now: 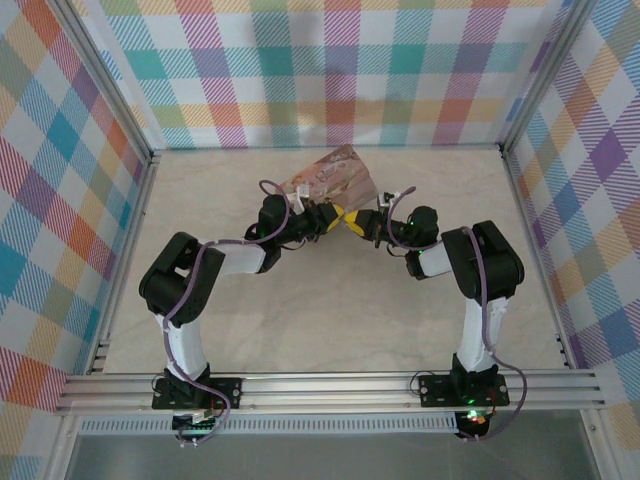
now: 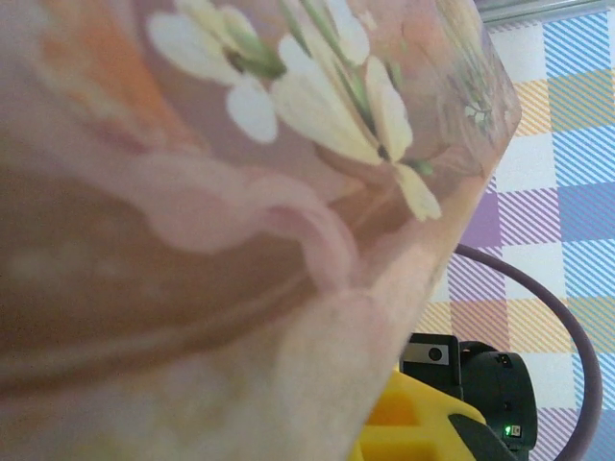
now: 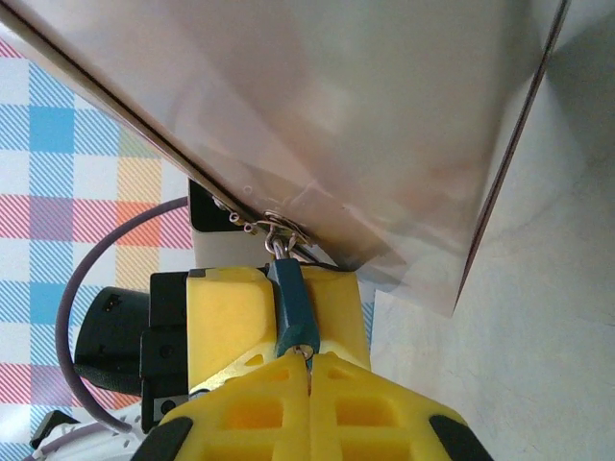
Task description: Unlock a padlock with a key
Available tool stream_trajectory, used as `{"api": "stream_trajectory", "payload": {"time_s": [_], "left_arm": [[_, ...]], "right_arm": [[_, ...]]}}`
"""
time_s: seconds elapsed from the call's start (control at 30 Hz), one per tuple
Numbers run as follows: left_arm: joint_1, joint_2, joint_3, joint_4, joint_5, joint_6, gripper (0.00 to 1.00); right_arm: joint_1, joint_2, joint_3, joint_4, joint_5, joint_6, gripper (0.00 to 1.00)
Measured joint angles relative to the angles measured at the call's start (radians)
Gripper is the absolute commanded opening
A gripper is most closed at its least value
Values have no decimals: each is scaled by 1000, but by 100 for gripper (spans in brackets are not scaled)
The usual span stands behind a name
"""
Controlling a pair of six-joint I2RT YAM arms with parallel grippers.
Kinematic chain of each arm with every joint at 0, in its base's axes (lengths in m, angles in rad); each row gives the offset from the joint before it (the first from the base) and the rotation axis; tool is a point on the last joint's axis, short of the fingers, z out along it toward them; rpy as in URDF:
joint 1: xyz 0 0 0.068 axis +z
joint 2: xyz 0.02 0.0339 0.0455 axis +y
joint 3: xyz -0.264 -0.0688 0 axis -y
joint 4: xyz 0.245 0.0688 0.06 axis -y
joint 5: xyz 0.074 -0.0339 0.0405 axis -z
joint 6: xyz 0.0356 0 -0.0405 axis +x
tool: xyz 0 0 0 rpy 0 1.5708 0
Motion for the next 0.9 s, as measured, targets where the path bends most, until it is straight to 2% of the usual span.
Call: {"api": "stream_trajectory", "payload": {"time_s": [0.67,0.9], "left_arm": [[-2,13,7,-48,1,82,0],[-14,13,8,-138,9,142,0]], "right_arm": [[17,0,-26,-27,54,-32,0],[26,-5,-90,-28,82,-62,12]]}}
